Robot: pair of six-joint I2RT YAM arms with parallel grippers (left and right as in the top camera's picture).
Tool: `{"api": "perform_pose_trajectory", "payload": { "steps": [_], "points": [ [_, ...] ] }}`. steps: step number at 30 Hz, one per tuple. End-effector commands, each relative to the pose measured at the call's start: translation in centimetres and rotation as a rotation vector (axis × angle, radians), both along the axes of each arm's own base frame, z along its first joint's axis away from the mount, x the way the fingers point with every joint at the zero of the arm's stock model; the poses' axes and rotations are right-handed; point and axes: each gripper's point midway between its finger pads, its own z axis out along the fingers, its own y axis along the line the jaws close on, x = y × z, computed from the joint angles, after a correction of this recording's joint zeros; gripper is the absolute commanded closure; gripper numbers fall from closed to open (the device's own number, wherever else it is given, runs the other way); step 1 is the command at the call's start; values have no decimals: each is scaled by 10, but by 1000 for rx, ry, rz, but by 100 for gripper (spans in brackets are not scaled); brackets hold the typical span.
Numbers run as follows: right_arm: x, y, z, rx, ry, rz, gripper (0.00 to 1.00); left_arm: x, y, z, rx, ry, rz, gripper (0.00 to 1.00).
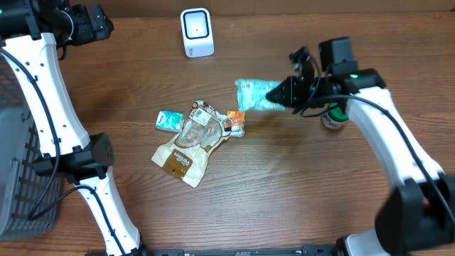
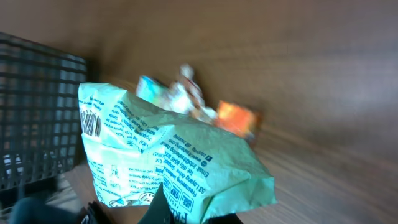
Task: Scan the item barcode
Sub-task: 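Lift the wipes pack and hold its barcode under the white scanner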
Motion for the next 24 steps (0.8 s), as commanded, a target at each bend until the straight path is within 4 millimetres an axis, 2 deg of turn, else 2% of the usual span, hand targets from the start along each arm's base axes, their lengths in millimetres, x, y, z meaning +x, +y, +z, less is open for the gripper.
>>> {"api": "perform_pose_trajectory", "payload": {
  "steps": [1,5,8,15,20,24],
  "points": [
    [-8,8,61,-22,-194,20,96,-7,-2,20,9,-47,13,0],
    [-18,10,85,-99,-288,-32,96,-7,-2,20,9,-47,13,1],
    [-23,16,96,-110,-320,-53,96,-7,-2,20,9,-47,13,0],
    [-12,30,113,-161,-347,-126,96,-7,-2,20,9,-47,13,1],
    [22,41,136,-295,-386,-174,96,-7,-2,20,9,-47,13,1],
    [68,53,151,-396,-459,-209,96,-7,-2,20,9,-47,12,0]
  ]
}}
